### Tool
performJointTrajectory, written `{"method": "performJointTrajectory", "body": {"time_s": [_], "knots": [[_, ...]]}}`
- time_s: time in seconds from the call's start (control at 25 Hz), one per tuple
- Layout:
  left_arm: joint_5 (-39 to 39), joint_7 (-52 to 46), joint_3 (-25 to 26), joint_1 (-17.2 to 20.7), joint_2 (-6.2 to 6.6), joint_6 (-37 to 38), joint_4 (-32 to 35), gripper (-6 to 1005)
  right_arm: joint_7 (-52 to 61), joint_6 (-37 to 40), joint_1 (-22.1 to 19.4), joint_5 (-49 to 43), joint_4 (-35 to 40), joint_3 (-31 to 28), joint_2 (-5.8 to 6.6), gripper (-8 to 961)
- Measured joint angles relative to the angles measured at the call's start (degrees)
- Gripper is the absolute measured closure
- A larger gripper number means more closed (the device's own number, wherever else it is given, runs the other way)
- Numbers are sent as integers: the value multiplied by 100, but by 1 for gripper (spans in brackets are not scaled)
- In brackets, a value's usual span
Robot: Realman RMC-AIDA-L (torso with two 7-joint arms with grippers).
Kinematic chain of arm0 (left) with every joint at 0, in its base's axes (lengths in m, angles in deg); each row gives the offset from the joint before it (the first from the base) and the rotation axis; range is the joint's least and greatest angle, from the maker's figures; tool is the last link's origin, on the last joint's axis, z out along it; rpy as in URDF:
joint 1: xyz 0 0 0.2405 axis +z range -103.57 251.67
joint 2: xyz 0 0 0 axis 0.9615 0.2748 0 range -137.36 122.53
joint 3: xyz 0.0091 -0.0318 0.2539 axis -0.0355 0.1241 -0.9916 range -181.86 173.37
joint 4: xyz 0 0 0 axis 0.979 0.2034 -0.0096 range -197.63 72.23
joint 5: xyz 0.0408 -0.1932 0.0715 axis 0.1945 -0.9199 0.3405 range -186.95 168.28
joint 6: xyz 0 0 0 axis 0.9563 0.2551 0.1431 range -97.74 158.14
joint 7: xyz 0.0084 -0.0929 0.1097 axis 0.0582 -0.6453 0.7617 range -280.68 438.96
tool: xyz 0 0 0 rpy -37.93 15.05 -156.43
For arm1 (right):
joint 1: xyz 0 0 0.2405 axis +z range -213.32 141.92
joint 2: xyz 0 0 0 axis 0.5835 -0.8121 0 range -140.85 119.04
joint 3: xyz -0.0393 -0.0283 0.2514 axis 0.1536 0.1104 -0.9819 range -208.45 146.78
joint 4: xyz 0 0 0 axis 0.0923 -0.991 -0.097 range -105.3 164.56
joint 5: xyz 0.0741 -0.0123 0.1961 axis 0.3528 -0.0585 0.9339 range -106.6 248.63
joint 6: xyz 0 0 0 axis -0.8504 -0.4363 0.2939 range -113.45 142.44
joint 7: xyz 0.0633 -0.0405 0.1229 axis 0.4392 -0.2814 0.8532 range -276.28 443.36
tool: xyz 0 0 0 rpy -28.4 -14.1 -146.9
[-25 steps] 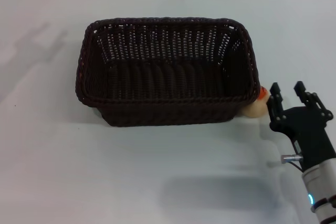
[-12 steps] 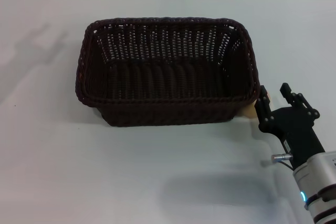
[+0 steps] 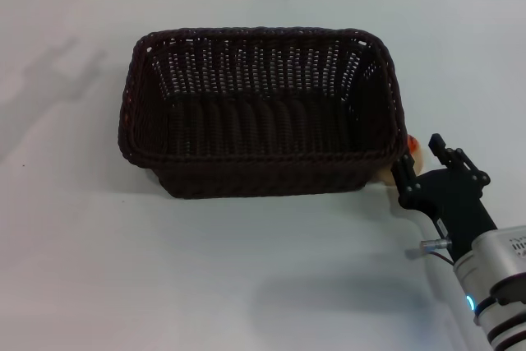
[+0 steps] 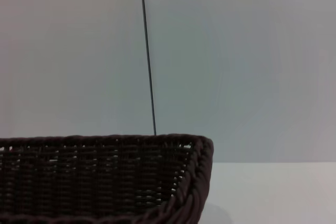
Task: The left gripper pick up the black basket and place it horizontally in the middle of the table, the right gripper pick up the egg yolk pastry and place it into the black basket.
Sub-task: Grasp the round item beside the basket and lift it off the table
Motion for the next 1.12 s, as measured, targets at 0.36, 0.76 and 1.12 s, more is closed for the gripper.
{"method": "performJointTrajectory", "body": {"time_s": [0.36,0.76,1.12], "knots": [[-57,-5,8,44,0,-48,-25,409,4,-178,116,-11,43,-9,16,486],[-80,-6,9,55,9,-83,-25,409,6,-287,151,9,93,-21,18,488],[-108,-24,15,51,9,-104,-29,409,72,-297,161,16,122,-21,9,489]]}}
